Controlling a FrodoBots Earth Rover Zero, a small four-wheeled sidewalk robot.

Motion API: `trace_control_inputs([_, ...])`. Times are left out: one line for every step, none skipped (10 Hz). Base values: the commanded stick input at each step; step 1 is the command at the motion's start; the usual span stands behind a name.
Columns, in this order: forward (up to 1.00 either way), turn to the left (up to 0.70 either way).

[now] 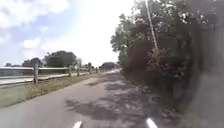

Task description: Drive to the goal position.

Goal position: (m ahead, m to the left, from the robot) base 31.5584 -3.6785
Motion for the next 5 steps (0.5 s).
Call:
trace_control_inputs([0.85, 0.0])
trace_control_inputs([0.85, 0.0])
trace_control_inputs([0.85, 0.0])
trace_control_inputs([0.85, 0.0])
trace_control_inputs([0.85, 0.0])
